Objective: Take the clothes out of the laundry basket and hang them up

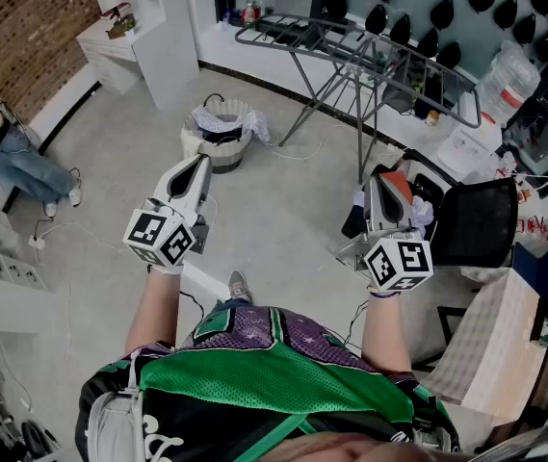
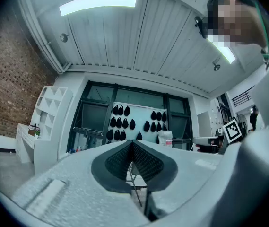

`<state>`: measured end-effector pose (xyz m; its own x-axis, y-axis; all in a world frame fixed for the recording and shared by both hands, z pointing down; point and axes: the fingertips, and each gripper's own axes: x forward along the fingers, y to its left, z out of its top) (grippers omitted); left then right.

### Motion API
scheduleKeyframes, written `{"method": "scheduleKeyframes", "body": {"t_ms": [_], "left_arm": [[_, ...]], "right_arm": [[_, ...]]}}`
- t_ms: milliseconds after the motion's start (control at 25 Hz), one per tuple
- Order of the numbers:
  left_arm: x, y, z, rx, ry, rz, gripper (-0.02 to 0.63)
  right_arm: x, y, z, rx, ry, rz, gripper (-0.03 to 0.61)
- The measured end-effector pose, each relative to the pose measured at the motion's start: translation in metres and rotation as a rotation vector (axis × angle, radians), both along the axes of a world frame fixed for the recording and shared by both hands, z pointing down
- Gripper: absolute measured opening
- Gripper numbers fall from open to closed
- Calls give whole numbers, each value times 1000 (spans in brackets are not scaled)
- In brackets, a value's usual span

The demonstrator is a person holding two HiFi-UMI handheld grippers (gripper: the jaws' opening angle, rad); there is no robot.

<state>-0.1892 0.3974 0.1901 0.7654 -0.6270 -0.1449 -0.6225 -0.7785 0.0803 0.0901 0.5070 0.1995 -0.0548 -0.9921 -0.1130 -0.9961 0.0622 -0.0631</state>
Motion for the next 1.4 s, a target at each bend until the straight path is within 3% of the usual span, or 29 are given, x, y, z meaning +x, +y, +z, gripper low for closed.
{"method": "scheduleKeyframes", "body": {"t_ms": [760,1040,1400], "left_arm": [[2,10,10,-10,-10,-20,18],[-17,-45,25,-30,-20,-72,18],[-34,-179,26,-35,25,-121,18]], "right_arm": [[11,4,3,21,1,-12,-3],[-3,-55,10,-2,33,-61,-3],[-14,-198,-5,-15,97,-111,-3]]}}
